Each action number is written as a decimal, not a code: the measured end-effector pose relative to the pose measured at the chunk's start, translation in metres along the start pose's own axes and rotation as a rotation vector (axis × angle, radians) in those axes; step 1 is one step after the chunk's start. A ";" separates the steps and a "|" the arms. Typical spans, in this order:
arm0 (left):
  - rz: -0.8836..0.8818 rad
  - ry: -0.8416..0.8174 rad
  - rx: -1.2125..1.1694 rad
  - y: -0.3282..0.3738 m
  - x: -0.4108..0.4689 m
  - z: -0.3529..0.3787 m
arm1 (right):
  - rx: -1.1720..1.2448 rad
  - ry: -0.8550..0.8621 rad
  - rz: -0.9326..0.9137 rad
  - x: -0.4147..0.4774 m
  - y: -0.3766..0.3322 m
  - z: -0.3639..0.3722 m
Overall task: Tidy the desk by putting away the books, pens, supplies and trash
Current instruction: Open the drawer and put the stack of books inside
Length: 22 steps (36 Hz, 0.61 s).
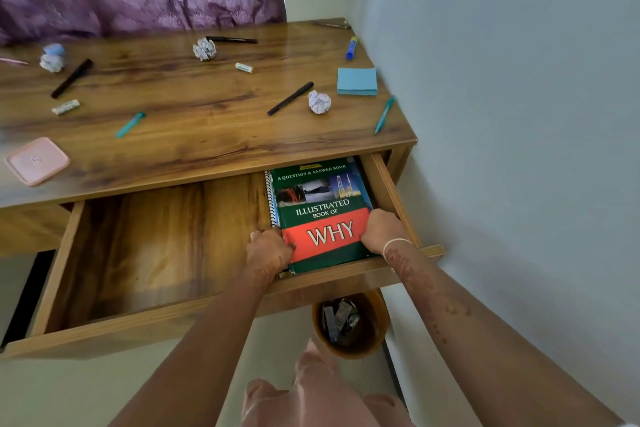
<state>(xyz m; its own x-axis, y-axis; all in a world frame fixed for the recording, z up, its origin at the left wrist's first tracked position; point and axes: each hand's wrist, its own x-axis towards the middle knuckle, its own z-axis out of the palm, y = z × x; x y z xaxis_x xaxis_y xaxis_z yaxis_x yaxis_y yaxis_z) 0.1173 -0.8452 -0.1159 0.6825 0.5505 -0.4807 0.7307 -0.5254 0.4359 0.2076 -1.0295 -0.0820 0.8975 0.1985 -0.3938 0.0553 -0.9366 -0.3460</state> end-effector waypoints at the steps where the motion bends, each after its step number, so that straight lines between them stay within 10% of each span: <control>1: 0.007 0.005 0.040 0.001 -0.001 0.000 | -0.029 0.003 -0.007 -0.001 0.001 0.000; 11: 0.120 -0.048 0.151 0.008 -0.003 0.007 | -0.335 0.011 -0.067 -0.015 0.006 -0.007; 22: 0.118 -0.063 0.018 0.012 -0.008 0.007 | -0.166 0.506 -0.304 -0.015 0.029 -0.014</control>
<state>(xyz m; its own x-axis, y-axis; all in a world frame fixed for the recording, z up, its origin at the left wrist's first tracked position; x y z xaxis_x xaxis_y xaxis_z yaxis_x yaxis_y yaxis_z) 0.1202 -0.8606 -0.1120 0.7613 0.4427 -0.4737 0.6445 -0.5960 0.4789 0.2018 -1.0636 -0.0748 0.9250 0.3402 0.1690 0.3724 -0.9002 -0.2259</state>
